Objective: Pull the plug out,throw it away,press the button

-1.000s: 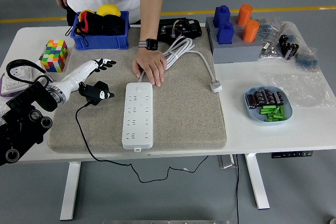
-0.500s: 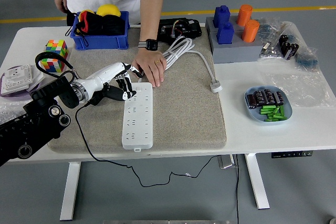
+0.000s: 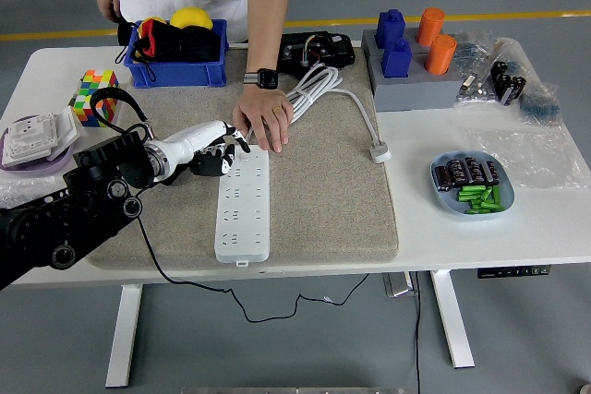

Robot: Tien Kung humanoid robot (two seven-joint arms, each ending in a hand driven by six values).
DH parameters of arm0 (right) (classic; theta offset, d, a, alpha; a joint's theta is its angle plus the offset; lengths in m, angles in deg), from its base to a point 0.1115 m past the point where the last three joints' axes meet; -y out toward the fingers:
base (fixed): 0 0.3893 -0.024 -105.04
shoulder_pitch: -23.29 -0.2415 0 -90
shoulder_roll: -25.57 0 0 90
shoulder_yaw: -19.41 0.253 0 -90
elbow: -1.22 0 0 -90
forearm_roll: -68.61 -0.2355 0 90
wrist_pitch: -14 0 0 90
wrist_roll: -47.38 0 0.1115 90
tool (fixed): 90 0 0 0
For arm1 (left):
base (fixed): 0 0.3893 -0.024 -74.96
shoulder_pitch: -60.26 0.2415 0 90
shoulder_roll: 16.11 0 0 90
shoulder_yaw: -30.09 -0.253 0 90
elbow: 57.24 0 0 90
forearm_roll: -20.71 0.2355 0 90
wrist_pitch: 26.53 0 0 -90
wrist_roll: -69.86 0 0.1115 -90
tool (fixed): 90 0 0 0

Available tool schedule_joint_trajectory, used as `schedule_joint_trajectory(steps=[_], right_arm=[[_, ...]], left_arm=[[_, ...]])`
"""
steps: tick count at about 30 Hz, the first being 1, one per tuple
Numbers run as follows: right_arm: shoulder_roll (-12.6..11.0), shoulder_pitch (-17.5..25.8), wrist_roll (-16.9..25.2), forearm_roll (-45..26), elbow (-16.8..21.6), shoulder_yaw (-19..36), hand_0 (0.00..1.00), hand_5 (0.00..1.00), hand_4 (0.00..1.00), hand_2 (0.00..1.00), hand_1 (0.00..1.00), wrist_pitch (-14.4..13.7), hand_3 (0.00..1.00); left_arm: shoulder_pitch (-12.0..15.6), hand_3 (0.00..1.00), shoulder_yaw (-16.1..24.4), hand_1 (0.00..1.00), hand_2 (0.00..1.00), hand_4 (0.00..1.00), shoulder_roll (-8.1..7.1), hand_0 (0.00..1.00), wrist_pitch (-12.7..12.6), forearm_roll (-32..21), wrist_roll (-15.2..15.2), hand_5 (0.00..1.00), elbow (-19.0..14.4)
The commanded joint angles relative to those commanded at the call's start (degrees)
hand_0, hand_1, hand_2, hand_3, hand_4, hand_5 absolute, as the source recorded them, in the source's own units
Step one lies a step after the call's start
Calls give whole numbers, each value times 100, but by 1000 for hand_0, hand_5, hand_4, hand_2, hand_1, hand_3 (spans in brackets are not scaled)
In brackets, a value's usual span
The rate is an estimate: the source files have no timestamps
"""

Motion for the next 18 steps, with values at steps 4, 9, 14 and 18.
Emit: schedule_joint_trajectory(steps=[4, 9, 14, 18], right_arm=[[-6, -8, 2, 0, 8, -9, 725, 613, 750, 660, 680, -1, 654], [-7, -15, 5, -3, 21, -9, 725, 613, 749, 660, 680, -1, 654], [-15, -10, 4, -2, 6, 0, 725, 612, 750, 660, 679, -4, 654], [-22, -14, 4, -4, 7, -16, 725, 612, 750, 660, 679, -4, 654]], left_arm=[[-82, 690, -115, 22, 108, 2, 49, 13, -62, 106, -37, 2, 78], [-140, 701, -211, 23, 101, 2, 142, 13, -227, 201, -25, 2, 241], [-234, 709, -413, 22, 94, 2, 194, 12, -237, 279, -81, 2, 413], [-271, 709, -500, 22, 94, 2, 202, 12, -249, 270, -93, 2, 480]])
